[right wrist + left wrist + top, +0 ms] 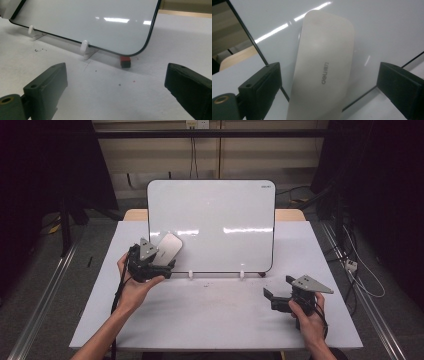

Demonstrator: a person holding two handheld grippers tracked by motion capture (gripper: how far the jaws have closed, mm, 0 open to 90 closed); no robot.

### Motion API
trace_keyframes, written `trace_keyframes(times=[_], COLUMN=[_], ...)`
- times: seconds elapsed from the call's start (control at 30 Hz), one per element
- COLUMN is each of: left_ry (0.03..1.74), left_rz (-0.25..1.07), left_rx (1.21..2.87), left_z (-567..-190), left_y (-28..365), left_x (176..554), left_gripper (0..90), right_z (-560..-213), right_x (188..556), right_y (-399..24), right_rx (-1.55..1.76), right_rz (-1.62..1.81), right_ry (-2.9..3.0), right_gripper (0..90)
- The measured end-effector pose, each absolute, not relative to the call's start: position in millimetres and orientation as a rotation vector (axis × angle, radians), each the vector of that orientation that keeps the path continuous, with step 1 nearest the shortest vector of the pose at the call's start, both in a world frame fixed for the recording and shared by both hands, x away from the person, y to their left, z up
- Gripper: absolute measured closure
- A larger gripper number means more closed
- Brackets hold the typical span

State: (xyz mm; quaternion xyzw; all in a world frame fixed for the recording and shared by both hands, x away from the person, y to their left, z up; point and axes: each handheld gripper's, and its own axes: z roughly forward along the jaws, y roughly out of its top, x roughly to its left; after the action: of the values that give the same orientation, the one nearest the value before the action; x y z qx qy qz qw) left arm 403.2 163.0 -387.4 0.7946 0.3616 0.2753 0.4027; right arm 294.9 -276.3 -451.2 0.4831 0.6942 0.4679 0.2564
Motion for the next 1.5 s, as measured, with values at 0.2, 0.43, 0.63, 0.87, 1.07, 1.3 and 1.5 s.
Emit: trace_keyframes(times=[0.2, 0.43, 0.63, 0.87, 1.07, 1.3, 1.5], left_ry=[0.94, 0.928, 0.93, 0.952, 0.979, 1.013, 1.004], left_rz=[0.595, 0.598, 0.597, 0.593, 0.609, 0.631, 0.586], left_rx=[1.966, 1.937, 1.965, 1.965, 1.96, 1.939, 1.944], left_z=[-390.9, -387.9, -389.4, -392.7, -399.2, -406.8, -418.7], left_y=[172.1, 178.6, 180.9, 189.3, 199.3, 211.6, 214.2], left_x=[392.3, 377.3, 362.8, 349.9, 342.6, 335.7, 331.6], left_gripper=[5.0, 5.0, 5.0, 4.9, 4.5, 5.0, 5.0], right_z=[-450.9, -450.9, -450.6, -450.3, -450.4, -450.6, -450.9], right_x=[294.4, 294.6, 294.3, 293.9, 293.9, 294.5, 294.7], right_y=[-276.2, -275.8, -275.9, -275.1, -275.1, -275.4, -275.3], right_rx=[1.314, 1.313, 1.31, 1.305, 1.307, 1.306, 1.31], right_rz=[1.267, 1.263, 1.267, 1.268, 1.267, 1.261, 1.258], right_ry=[1.879, 1.881, 1.88, 1.886, 1.885, 1.884, 1.886], right_gripper=[4.8, 4.8, 4.9, 4.9, 4.9, 4.9, 5.0])
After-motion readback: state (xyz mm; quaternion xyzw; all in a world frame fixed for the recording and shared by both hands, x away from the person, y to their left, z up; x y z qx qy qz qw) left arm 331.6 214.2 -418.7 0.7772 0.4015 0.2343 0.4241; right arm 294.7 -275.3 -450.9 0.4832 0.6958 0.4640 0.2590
